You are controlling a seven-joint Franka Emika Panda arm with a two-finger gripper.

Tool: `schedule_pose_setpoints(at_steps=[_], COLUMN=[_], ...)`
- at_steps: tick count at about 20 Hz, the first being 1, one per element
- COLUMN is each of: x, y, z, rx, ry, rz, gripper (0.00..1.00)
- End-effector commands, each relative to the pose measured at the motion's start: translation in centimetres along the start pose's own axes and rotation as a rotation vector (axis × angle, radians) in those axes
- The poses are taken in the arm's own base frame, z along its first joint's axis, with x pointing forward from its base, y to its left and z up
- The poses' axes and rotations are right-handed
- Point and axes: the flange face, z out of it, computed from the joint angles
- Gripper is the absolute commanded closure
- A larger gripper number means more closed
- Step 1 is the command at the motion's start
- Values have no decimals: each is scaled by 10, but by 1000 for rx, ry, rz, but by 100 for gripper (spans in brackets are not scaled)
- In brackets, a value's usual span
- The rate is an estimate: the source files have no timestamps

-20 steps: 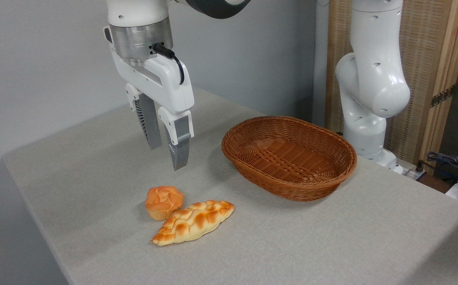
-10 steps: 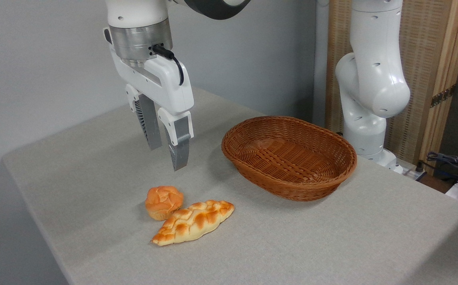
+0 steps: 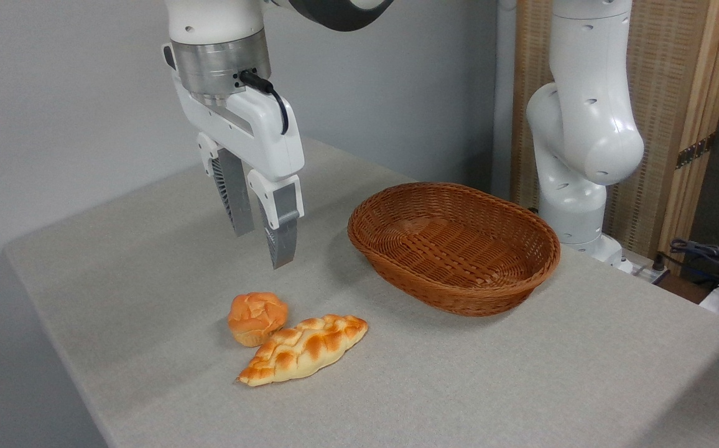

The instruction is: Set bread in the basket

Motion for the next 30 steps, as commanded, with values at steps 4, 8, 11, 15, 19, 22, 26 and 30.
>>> schedule_pose_setpoints(at_steps=[4,8,11,15,19,22,26,30], x=[2,2,3,3,6,14,40,65], y=[2,1,1,0,0,-2,4,26], z=[-2,-3,-4,-3,1,7,23,56], rx=[-12,-7,-3,-2,-5,13,54,38], ry=[-3,3,7,9,8,19,50,19], rz=[-14,-13,-13,-12,-3,0,37,98], gripper=[0,0,0,0,0,0,0,0])
